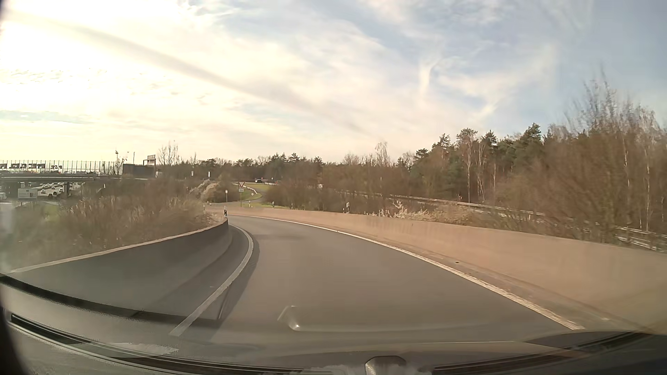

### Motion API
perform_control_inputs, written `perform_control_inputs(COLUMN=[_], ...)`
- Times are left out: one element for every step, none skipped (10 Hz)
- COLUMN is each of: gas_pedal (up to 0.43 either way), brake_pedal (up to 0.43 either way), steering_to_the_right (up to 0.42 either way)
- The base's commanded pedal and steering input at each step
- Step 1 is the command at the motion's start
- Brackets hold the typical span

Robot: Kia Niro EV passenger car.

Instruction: Follow the waypoints while adhering to traffic rules and regulations

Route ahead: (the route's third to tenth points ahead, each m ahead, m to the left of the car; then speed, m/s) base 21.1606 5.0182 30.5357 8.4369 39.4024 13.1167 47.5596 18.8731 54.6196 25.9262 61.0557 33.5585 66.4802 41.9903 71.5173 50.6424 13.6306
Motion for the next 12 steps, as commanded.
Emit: perform_control_inputs(gas_pedal=[0.000,0.000,0.000,0.000,0.000,0.000,0.000,0.008,0.008,0.008,0.008,0.020], brake_pedal=[0.000,0.000,0.000,0.000,0.000,0.000,0.000,0.000,0.000,0.000,0.000,0.000], steering_to_the_right=[-0.071,-0.071,-0.071,-0.072,-0.071,-0.070,-0.070,-0.068,-0.067,-0.068,-0.070,-0.071])
